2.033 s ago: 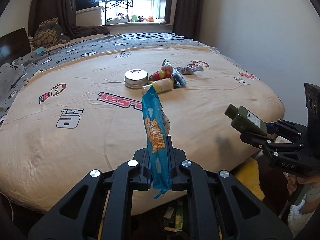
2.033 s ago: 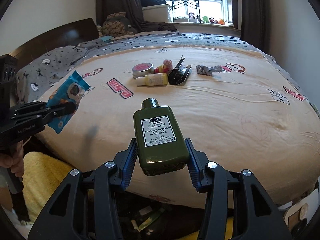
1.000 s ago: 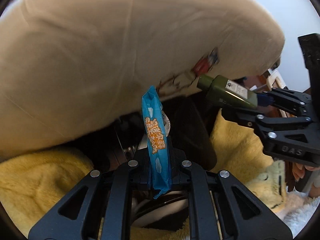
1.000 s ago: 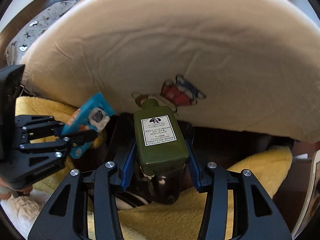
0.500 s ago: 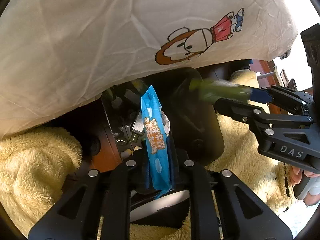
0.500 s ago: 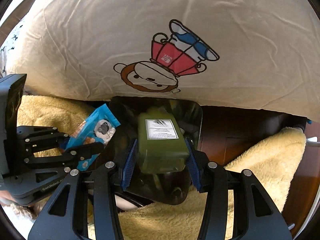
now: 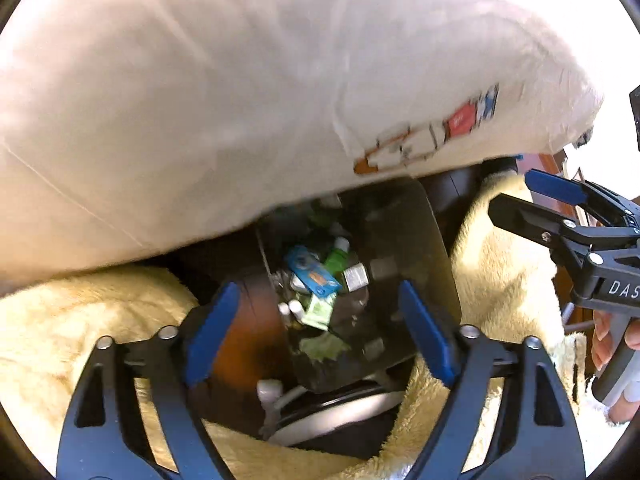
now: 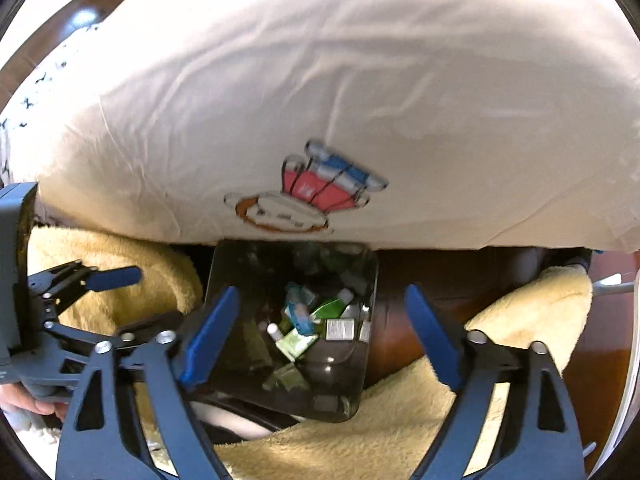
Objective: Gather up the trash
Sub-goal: 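Open both tools to drop the packet and bottle into the bin, then grasp the yellow bottle with the left tool while the right tool grasps the grey sock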
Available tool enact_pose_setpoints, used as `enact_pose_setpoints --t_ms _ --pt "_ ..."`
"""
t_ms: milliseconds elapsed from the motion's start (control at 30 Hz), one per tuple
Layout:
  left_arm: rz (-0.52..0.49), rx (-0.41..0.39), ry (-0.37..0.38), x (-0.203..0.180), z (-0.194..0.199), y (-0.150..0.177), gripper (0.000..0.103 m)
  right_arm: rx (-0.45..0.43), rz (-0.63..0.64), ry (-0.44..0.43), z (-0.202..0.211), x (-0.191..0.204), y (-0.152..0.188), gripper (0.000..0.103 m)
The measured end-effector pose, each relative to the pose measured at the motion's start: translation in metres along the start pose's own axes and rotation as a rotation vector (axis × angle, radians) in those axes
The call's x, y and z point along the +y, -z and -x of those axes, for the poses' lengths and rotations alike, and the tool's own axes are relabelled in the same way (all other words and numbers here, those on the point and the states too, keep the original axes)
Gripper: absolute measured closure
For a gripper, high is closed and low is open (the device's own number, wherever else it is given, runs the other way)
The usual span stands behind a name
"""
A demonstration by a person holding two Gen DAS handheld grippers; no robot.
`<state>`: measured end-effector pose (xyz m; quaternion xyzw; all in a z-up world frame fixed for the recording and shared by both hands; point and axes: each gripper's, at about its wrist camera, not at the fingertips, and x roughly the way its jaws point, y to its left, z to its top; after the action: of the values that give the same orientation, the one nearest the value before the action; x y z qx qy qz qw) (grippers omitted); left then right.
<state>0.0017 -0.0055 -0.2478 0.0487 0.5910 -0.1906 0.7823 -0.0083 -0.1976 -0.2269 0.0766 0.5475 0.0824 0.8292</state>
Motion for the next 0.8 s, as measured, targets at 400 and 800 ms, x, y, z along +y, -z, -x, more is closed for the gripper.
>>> enact_pose_setpoints --t_ms 400,800 --pt "-0.014 -0.27 -0.083 0.006 0.1 -0.051 0.008 -0.25 0.047 0.052 0.079 -0.009 -0.063 0.004" --pt "0.033 -0.368 -0.107 0.028 0.122 -0.142 0.008 -0.346 0.03 0.13 0.092 -0.021 -0.151 0.004"
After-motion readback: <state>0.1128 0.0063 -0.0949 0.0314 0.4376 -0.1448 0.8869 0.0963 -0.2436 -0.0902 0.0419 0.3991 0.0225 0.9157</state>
